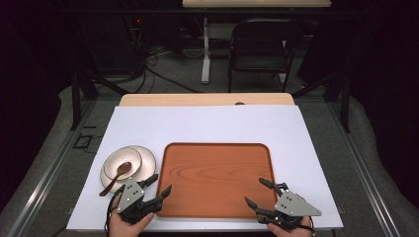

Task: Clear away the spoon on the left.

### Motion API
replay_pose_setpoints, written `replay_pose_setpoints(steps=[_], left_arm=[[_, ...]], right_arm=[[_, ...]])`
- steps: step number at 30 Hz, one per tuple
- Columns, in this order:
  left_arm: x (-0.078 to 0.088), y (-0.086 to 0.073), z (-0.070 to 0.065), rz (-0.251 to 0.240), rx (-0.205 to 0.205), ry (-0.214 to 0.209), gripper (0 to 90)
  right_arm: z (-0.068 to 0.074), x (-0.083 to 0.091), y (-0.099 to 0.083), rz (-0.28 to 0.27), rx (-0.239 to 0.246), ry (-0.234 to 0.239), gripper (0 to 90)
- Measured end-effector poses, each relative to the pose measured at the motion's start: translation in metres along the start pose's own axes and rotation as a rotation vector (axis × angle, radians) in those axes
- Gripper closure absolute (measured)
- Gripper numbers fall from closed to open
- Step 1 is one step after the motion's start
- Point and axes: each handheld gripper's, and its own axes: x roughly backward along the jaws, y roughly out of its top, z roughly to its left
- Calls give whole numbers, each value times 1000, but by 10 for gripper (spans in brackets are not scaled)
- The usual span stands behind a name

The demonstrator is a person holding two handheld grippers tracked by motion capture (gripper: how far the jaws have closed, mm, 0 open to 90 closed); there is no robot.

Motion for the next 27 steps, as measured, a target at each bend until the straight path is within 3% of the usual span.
replay_pose_setpoints(steps=[11, 19, 27], left_arm=[[4, 1, 2, -12, 17, 6, 431], [9, 2, 6, 10, 52, 24, 519], [18, 5, 10, 43, 98, 94, 656]], right_arm=[[1, -2, 0, 13, 12, 2, 297], [1, -2, 0, 16, 11, 2, 297], [1, -2, 0, 18, 14, 2, 297]])
